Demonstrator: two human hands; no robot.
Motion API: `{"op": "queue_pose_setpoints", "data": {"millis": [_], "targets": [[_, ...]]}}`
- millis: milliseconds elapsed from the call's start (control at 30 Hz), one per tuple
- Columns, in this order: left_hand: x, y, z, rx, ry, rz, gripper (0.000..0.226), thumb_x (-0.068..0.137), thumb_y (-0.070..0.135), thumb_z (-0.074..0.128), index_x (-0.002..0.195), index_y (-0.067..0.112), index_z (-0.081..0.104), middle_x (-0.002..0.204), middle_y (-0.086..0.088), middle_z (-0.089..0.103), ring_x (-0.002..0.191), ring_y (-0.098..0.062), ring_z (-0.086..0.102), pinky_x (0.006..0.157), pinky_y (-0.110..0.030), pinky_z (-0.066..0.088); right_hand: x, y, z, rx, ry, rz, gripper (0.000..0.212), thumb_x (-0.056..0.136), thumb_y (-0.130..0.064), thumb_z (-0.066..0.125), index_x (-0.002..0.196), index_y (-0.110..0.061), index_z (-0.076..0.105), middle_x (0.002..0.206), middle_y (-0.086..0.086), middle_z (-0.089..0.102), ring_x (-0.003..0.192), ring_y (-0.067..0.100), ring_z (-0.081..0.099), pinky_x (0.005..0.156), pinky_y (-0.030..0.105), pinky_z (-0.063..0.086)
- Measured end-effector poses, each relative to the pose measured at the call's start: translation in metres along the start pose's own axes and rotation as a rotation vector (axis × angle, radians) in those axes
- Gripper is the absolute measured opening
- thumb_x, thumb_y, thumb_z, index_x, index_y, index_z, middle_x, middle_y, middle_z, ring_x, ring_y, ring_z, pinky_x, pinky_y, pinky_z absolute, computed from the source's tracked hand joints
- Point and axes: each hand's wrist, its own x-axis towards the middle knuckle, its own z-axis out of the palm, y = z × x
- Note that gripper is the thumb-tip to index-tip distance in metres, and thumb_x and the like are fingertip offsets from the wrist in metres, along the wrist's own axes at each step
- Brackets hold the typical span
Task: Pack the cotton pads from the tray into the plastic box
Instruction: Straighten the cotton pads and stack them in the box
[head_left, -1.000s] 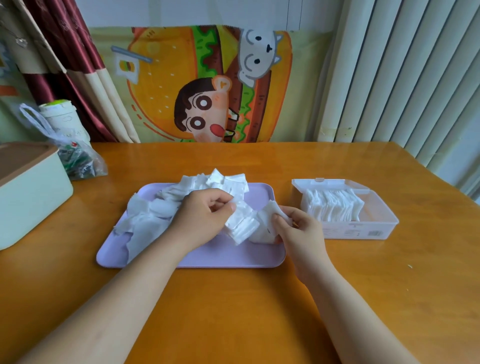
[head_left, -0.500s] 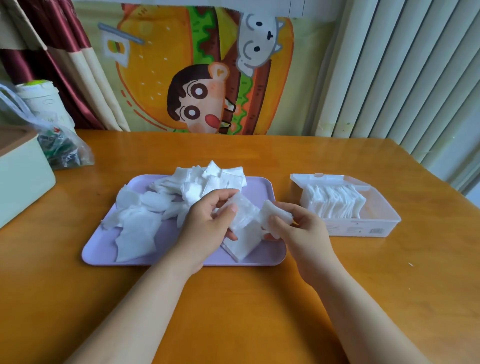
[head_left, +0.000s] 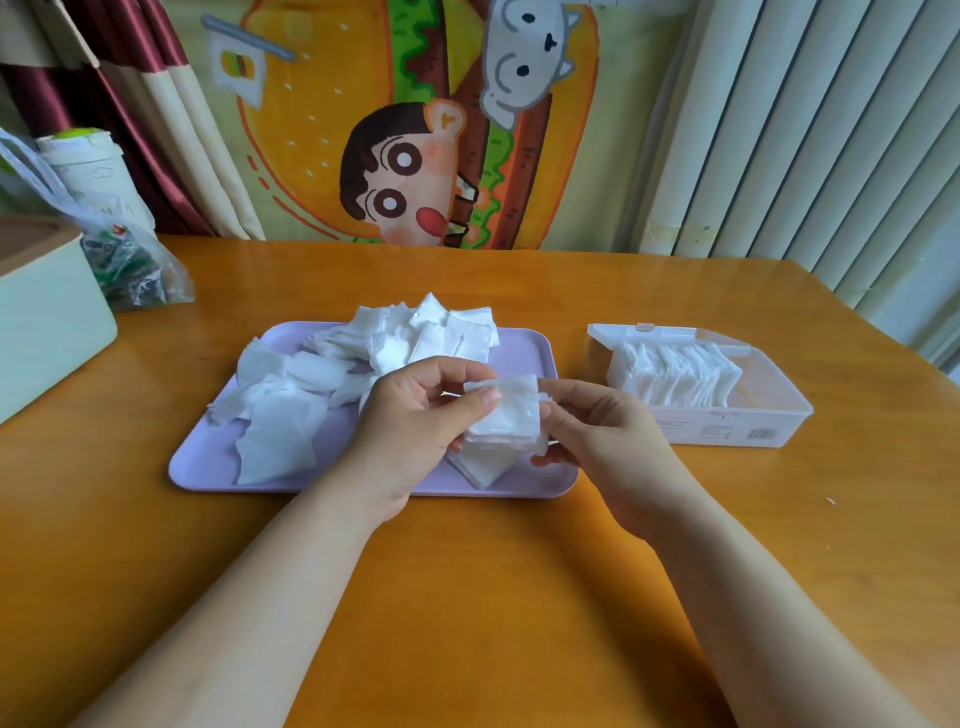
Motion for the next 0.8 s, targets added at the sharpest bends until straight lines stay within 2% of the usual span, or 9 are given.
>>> {"op": "queue_pose_setpoints", "data": {"millis": [67, 200, 300, 400, 533, 800], "targets": [[-0.0017, 0.0022, -0.0001, 0.010, -0.018, -0.003, 0.018, 0.086, 0.010, 0.082, 0.100, 0.021, 0.079, 0.090, -0.008, 0.074, 0.075, -0.012, 0.064, 0.059, -0.022, 0.049, -0.0009, -0.0012, -0.0012, 0.039, 0.022, 0.012, 0.020, 0.101, -0.008, 0.069, 0.118, -0.004, 0.077, 0.093, 0.015, 0.080, 0.075, 0.020, 0.072, 0.073, 0.028, 0.059], [-0.0023, 0.0023, 0.0040, 0.004, 0.030, 0.006, 0.018, 0.085, 0.007, 0.082, 0.101, 0.014, 0.077, 0.088, -0.003, 0.077, 0.072, -0.003, 0.067, 0.059, -0.013, 0.048, -0.0023, -0.0030, -0.0027, 0.123, 0.027, 0.041, 0.015, 0.098, -0.007, 0.072, 0.109, 0.002, 0.077, 0.097, 0.023, 0.080, 0.088, 0.029, 0.078, 0.080, 0.035, 0.064], [-0.0018, 0.0012, 0.0050, -0.010, 0.056, -0.001, 0.015, 0.086, 0.006, 0.082, 0.097, 0.014, 0.075, 0.084, -0.001, 0.076, 0.067, -0.001, 0.065, 0.057, -0.012, 0.047, -0.0029, -0.0039, -0.0009, 0.190, 0.039, 0.045, 0.013, 0.098, -0.005, 0.071, 0.107, 0.003, 0.077, 0.090, 0.022, 0.078, 0.087, 0.029, 0.077, 0.080, 0.037, 0.064], [-0.0012, -0.0006, 0.0056, -0.013, 0.063, -0.012, 0.014, 0.087, 0.006, 0.081, 0.095, 0.015, 0.074, 0.085, -0.001, 0.077, 0.070, -0.003, 0.066, 0.057, -0.012, 0.047, -0.0041, -0.0041, 0.0013, 0.219, 0.024, 0.046, 0.016, 0.098, -0.006, 0.070, 0.110, 0.003, 0.075, 0.088, 0.019, 0.079, 0.090, 0.030, 0.078, 0.084, 0.041, 0.065], [-0.0017, -0.0025, 0.0069, -0.003, 0.055, -0.021, 0.014, 0.088, 0.008, 0.081, 0.094, 0.018, 0.074, 0.087, -0.001, 0.076, 0.075, -0.005, 0.067, 0.060, -0.012, 0.048, -0.0052, -0.0045, 0.0026, 0.215, -0.001, 0.051, 0.020, 0.099, -0.007, 0.068, 0.115, 0.005, 0.074, 0.096, 0.023, 0.079, 0.096, 0.033, 0.079, 0.090, 0.045, 0.065], [-0.0028, -0.0019, 0.0059, 0.023, 0.043, -0.013, 0.018, 0.089, 0.005, 0.079, 0.103, 0.015, 0.074, 0.090, -0.001, 0.077, 0.080, -0.006, 0.069, 0.062, -0.013, 0.050, -0.0045, -0.0050, 0.0018, 0.216, -0.046, 0.030, 0.025, 0.103, -0.007, 0.062, 0.123, 0.004, 0.073, 0.108, 0.026, 0.078, 0.101, 0.033, 0.078, 0.091, 0.042, 0.064]]}}
